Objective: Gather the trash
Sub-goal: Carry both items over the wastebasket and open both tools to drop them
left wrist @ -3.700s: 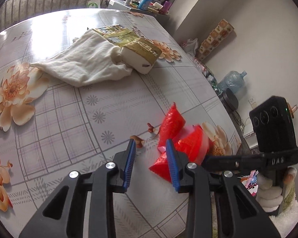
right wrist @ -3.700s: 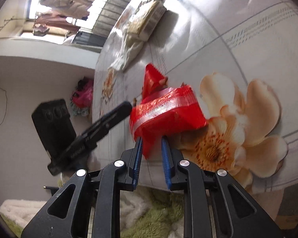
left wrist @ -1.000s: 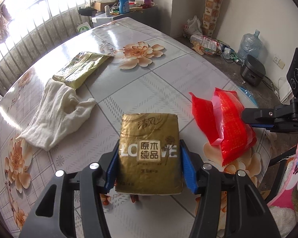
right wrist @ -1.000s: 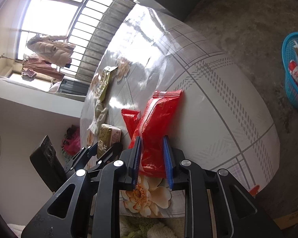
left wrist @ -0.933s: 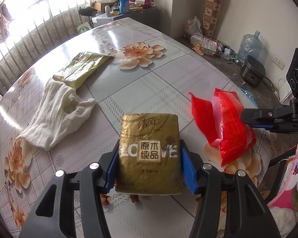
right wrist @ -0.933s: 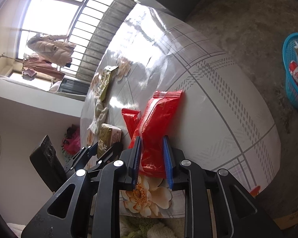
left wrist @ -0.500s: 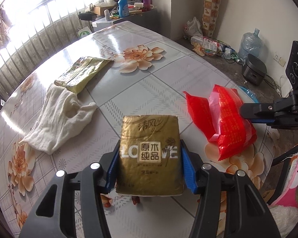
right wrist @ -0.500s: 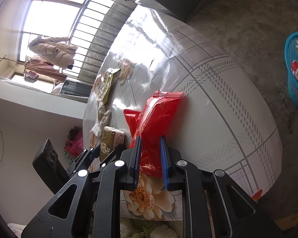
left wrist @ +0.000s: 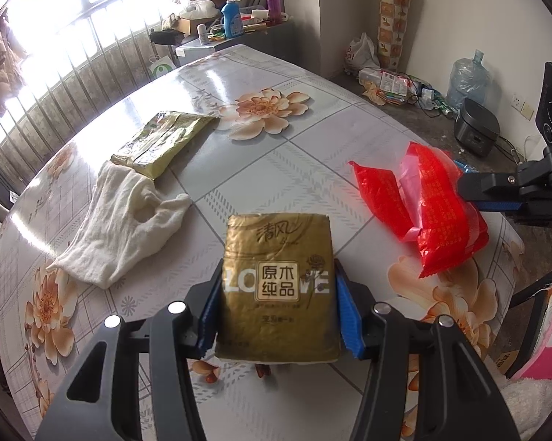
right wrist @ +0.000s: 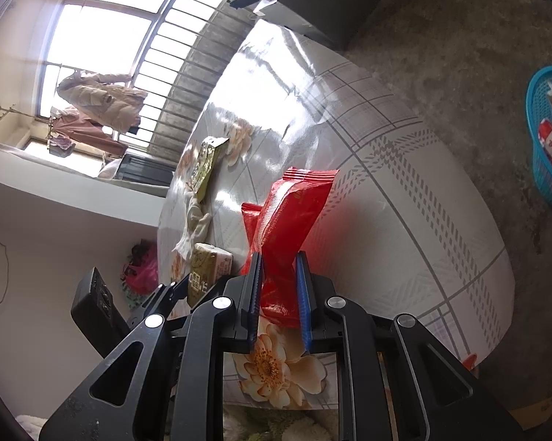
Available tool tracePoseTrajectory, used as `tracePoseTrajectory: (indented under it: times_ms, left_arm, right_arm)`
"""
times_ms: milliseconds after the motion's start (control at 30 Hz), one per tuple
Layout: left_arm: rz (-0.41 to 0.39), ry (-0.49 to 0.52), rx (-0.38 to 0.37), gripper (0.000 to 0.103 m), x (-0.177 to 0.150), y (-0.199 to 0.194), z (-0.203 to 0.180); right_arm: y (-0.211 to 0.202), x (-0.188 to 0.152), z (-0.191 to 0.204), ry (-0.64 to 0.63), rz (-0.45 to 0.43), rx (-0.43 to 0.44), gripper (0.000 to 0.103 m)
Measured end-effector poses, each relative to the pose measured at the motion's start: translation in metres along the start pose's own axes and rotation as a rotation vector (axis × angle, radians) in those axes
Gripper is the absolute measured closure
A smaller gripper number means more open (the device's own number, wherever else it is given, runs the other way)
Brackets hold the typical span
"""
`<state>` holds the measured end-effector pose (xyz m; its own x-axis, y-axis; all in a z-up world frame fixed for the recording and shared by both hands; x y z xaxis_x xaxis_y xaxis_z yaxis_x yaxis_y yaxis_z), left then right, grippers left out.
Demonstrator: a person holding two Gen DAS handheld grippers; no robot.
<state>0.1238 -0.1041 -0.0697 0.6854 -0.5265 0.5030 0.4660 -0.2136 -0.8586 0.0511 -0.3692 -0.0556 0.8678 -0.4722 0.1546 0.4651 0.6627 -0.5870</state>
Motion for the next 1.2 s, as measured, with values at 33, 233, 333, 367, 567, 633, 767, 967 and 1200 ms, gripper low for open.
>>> tracePoseTrajectory:
  times_ms: [33, 233, 333, 367, 567, 633, 767, 967, 1200]
  left_arm:
    - [-0.002, 0.001, 0.000, 0.051, 0.000, 0.000, 0.000]
    - [-0.019, 0.004, 0.003, 0.051, 0.002, -0.005, 0.001]
    - [-0.033, 0.003, -0.007, 0.051, 0.006, -0.009, 0.001]
    - [-0.039, 0.003, -0.014, 0.051, 0.009, -0.010, 0.002]
    - [-0.110, 0.024, -0.091, 0.051, 0.042, -0.026, -0.005]
    - [-0.135, 0.047, -0.131, 0.051, 0.060, -0.031, -0.015]
    - [-0.165, 0.116, -0.206, 0.051, 0.098, -0.036, -0.049]
    - [-0.131, 0.235, -0.351, 0.051, 0.152, -0.023, -0.128]
    - [-0.003, 0.371, -0.480, 0.051, 0.196, 0.021, -0.242]
  right_arm:
    - [-0.001, 0.000, 0.000, -0.001, -0.002, 0.001, 0.087]
    - [-0.009, 0.002, 0.004, -0.008, -0.032, 0.007, 0.087]
    - [-0.019, 0.006, 0.003, -0.007, -0.063, 0.010, 0.087]
    - [-0.024, 0.008, 0.003, -0.007, -0.078, 0.007, 0.087]
    - [-0.075, 0.020, -0.009, 0.017, -0.227, -0.029, 0.087]
    - [-0.099, 0.024, -0.019, 0.038, -0.294, -0.046, 0.087]
    - [-0.146, 0.019, -0.050, 0.102, -0.430, -0.100, 0.087]
    - [-0.189, 0.002, -0.112, 0.237, -0.559, -0.193, 0.087]
    - [-0.191, 0.004, -0.183, 0.394, -0.583, -0.285, 0.087]
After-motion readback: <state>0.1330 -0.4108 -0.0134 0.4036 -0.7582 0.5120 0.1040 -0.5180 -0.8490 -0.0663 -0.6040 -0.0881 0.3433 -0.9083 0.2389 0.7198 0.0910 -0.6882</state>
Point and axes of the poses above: each gripper's, at about its wrist camera, not at the fingertips, and y roughly the way its jaws point, z to its left, x to its top, the point moved 2 cm from there along y, roughly the way its jaws point, and after that the axes turned 4 degrees about z, right-handed, at the moved point
